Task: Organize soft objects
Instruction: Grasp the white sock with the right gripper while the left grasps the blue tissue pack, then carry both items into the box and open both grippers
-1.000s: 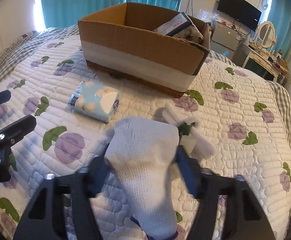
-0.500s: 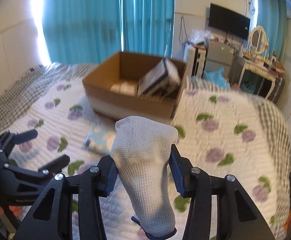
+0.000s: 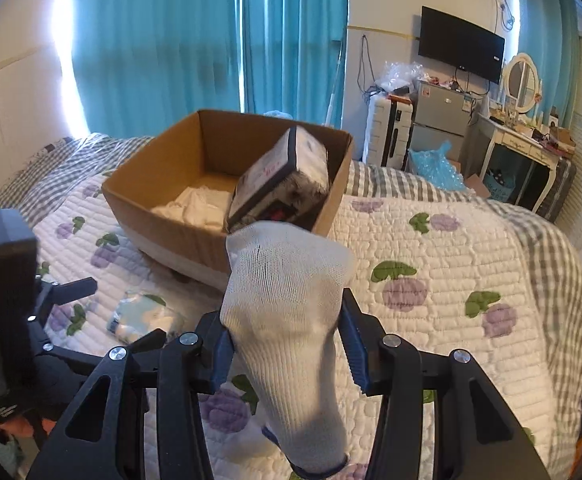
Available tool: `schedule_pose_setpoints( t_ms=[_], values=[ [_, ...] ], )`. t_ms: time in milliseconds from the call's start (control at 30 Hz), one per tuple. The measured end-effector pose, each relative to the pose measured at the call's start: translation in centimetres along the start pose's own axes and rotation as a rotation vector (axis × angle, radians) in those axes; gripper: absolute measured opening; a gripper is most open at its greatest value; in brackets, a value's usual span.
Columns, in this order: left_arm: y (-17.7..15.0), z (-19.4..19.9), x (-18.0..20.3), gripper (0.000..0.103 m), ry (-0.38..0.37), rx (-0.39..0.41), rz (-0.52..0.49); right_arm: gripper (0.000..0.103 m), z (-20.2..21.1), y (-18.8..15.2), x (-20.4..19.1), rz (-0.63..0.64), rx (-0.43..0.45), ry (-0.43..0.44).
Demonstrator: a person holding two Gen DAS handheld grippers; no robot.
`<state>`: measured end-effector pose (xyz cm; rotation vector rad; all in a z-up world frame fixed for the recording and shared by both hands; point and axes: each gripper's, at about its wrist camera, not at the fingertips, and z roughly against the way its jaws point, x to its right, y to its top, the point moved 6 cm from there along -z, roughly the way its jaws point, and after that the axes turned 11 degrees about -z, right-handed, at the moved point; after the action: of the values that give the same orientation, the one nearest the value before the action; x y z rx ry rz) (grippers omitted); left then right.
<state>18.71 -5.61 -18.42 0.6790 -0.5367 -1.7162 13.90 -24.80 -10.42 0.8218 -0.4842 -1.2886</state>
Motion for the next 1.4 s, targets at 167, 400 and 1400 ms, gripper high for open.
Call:
schedule_pose_setpoints(
  t_ms=[167, 400, 1400],
  values=[
    [-1.2, -2.3, 0.5, 0.076, -0.010, -0.052, -0.013, 0.046, -0.3, -1.0, 0.1, 0.033, -0.015, -0.017],
    [-1.8, -0.2, 1.0, 0.075, -0.021, -0.042, -0.029, 0.042, 1.1, -2.0, 0.6, -0.006, -0.007, -0.022],
    [7.8, 13.9, -4.3, 0.075, 0.071, 0.235, -0.062, 0.039, 10.5, 8.3, -7.0, 0.058, 0.161, 0.067]
  ],
)
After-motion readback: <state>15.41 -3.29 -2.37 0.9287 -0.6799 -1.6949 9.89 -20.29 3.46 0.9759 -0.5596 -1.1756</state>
